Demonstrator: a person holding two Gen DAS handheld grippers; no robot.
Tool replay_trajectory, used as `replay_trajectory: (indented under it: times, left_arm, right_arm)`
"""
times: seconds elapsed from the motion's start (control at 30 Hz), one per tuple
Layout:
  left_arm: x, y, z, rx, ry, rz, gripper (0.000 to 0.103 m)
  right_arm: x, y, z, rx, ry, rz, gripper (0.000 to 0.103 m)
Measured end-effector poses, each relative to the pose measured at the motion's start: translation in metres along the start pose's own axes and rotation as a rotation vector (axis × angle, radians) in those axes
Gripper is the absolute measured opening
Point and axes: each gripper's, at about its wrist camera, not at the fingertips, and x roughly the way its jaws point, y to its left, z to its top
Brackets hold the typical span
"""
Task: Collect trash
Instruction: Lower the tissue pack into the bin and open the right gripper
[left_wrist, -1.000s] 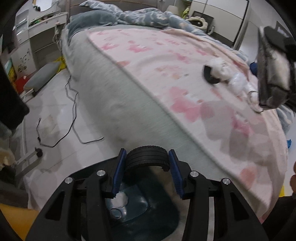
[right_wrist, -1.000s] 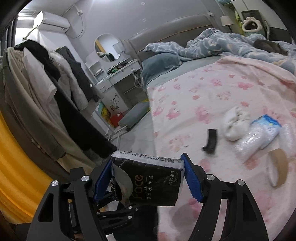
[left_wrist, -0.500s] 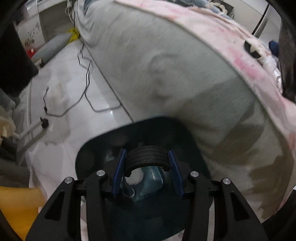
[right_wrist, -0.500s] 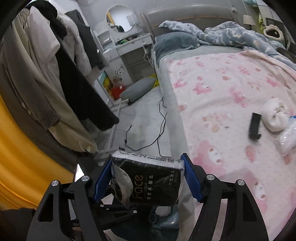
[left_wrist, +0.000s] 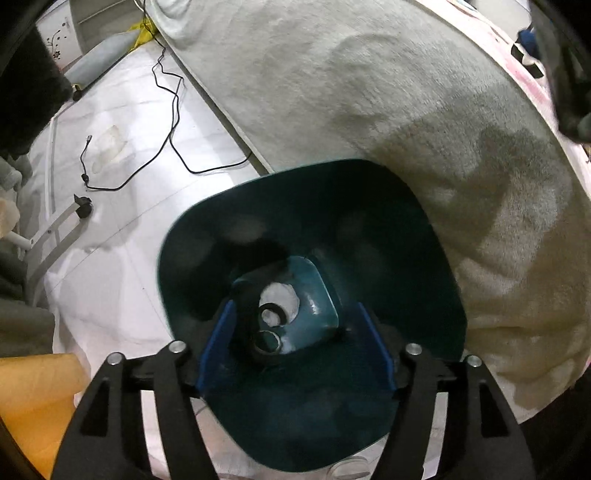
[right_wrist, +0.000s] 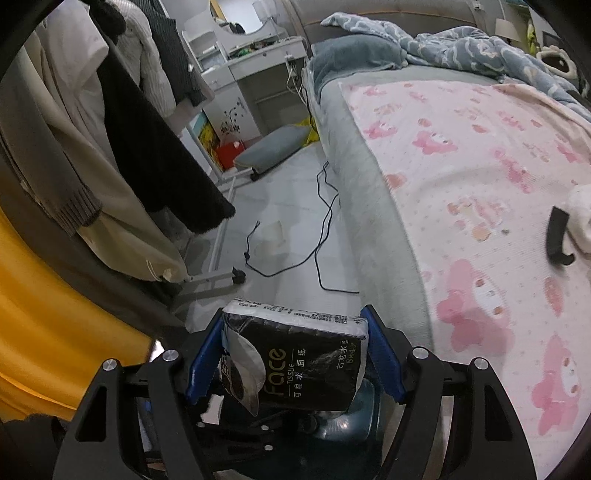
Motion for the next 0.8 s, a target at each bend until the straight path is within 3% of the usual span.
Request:
replay_trajectory:
  times: [0.43, 0.8]
  left_arm:
    - [-0.050, 0.034, -0.003, -0.091, -0.144, 0.065, 0.078]
    - [-0.080, 0.072, -0.004, -0.148, -0.245, 0.075, 0.081]
  right_arm:
    - [0.054, 0.011, -0.014, -0.036, 0.137, -0.074, 0.073]
    - [0.106, 0.024, -0.036, -0.104, 0.277, -0.146, 0.073]
